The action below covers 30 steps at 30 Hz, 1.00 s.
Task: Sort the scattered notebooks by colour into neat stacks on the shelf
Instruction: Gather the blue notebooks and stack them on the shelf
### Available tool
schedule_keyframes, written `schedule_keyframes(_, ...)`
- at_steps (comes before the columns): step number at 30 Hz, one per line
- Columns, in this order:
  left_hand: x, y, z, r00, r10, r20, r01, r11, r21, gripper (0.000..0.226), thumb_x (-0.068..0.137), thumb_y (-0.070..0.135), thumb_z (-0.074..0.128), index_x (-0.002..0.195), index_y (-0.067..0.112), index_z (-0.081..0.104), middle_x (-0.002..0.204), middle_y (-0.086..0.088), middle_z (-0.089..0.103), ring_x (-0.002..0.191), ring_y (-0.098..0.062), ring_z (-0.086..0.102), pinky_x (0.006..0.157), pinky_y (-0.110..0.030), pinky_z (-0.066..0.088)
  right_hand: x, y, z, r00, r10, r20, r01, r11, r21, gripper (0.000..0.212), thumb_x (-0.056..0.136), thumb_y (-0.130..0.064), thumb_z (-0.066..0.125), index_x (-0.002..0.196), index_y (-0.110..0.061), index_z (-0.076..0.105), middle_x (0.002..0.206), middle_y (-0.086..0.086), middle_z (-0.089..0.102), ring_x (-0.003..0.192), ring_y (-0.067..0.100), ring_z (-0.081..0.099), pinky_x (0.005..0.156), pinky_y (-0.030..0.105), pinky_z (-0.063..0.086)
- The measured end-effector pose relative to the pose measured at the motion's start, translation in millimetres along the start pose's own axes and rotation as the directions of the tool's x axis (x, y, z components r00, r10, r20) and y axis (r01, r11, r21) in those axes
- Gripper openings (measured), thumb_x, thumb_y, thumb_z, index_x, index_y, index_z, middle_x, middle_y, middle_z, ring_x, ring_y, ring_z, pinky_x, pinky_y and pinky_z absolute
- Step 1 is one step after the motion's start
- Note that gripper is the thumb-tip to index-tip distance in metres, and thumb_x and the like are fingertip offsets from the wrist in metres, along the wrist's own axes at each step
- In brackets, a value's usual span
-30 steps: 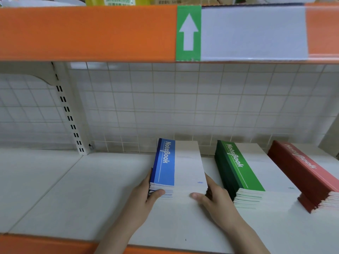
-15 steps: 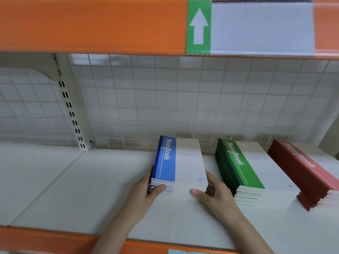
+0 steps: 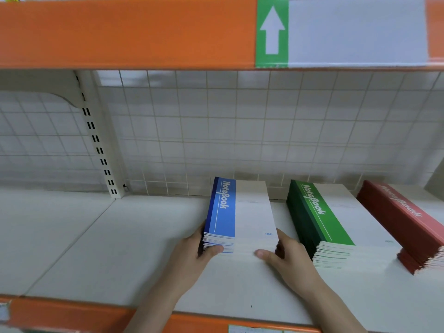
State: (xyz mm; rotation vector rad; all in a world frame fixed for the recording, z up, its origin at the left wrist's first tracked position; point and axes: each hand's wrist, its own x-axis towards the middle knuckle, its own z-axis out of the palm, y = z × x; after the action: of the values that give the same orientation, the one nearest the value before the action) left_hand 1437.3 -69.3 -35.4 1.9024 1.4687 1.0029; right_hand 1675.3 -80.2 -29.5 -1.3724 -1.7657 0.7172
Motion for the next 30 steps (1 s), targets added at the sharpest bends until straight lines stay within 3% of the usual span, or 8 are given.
schedule_keyframes(3, -1, -3, 0, 0.998, -0.018, 0.053, 0.021, 0.999, -0.046, 0.058, 0.078, 0.02, 0.076, 0.128, 0.033, 0.051, 0.104, 0.028, 0.067, 0.096, 0.006, 0.064, 0.087, -0.02, 0.051, -2, -2, 0, 0.999, 0.015, 0.031, -0.015, 1.0, 0.0, 0.042, 0.072, -0.028, 0.079, 0.104, -0.041, 0.055, 0.075, -0.012, 0.067, 0.057, 0.002, 0.048, 0.056, 0.014, 0.038)
schedule_keyframes(6, -1, -6, 1, 0.997, -0.037, 0.069, 0.04, 0.999, -0.036, 0.065, 0.073, 0.01, 0.079, 0.127, 0.034, 0.051, 0.1, 0.034, 0.065, 0.094, 0.01, 0.063, 0.082, -0.01, 0.048, -2, -3, 0, 1.0, -0.008, 0.012, 0.009, 0.996, -0.094, 0.049, 0.067, -0.023, 0.082, 0.095, -0.046, 0.05, 0.067, -0.026, 0.06, 0.056, 0.002, 0.046, 0.053, 0.011, 0.038)
schedule_keyframes(16, 1, -1, 2, 0.999, -0.036, 0.023, 0.036, 0.999, 0.006, 0.063, 0.073, 0.006, 0.077, 0.128, 0.029, 0.054, 0.097, 0.029, 0.065, 0.091, 0.006, 0.064, 0.085, -0.019, 0.051, -2, -5, 1, 1.0, 0.02, -0.024, -0.022, 0.997, -0.08, 0.054, 0.067, -0.012, 0.08, 0.101, -0.043, 0.052, 0.072, -0.019, 0.065, 0.062, 0.006, 0.052, 0.057, 0.011, 0.041)
schedule_keyframes(20, -2, 3, 3, 1.0, -0.02, 0.021, 0.021, 0.999, -0.027, 0.066, 0.075, 0.006, 0.076, 0.132, 0.026, 0.05, 0.106, 0.022, 0.067, 0.098, 0.002, 0.064, 0.091, -0.025, 0.051, -3, -10, 1, 0.999, 0.048, -0.003, -0.048, 0.997, -0.063, 0.054, 0.067, -0.019, 0.082, 0.111, -0.036, 0.054, 0.077, -0.034, 0.063, 0.07, -0.009, 0.057, 0.061, 0.007, 0.042)
schedule_keyframes(23, -5, 1, 1, 0.996, 0.001, 0.085, 0.016, 0.981, -0.191, 0.07, 0.071, 0.015, 0.08, 0.131, 0.035, 0.049, 0.108, 0.022, 0.068, 0.1, 0.004, 0.063, 0.086, -0.014, 0.049, -8, -18, 1, 0.994, 0.096, 0.061, -0.103, 0.985, 0.14, 0.064, 0.063, -0.048, 0.08, 0.12, -0.039, 0.05, 0.105, -0.029, 0.065, 0.095, -0.007, 0.062, 0.081, 0.015, 0.049)
schedule_keyframes(26, -6, 6, -2, 0.995, -0.021, 0.102, 0.052, 0.949, -0.312, 0.054, 0.074, 0.057, 0.068, 0.125, 0.052, 0.048, 0.121, 0.023, 0.062, 0.108, 0.007, 0.058, 0.088, -0.011, 0.044, -8, -22, -2, 0.967, 0.254, 0.022, -0.239, 0.872, 0.427, 0.069, 0.071, -0.071, 0.061, 0.13, -0.039, 0.049, 0.127, -0.031, 0.052, 0.113, -0.011, 0.05, 0.099, 0.018, 0.038)
schedule_keyframes(28, 3, 8, -4, 0.987, -0.154, 0.045, 0.159, 0.905, -0.395, 0.08, 0.069, 0.085, 0.044, 0.136, 0.041, 0.045, 0.136, 0.018, 0.052, 0.125, 0.002, 0.047, 0.105, -0.023, 0.036, 5, -29, -4, 0.931, 0.362, 0.048, -0.316, 0.736, 0.599, 0.057, 0.078, -0.067, 0.051, 0.123, -0.033, 0.06, 0.125, -0.022, 0.057, 0.114, -0.006, 0.054, 0.099, 0.02, 0.041)
schedule_keyframes(30, 26, 18, -7, 0.946, -0.32, 0.061, 0.304, 0.8, -0.518, 0.093, 0.073, 0.083, 0.031, 0.133, 0.015, 0.05, 0.136, 0.001, 0.054, 0.133, -0.018, 0.042, 0.114, -0.036, 0.028, 27, -34, -7, 0.884, 0.459, 0.087, -0.385, 0.61, 0.693, 0.052, 0.091, -0.053, 0.043, 0.128, -0.02, 0.057, 0.124, -0.01, 0.06, 0.115, 0.005, 0.057, 0.094, 0.02, 0.044)
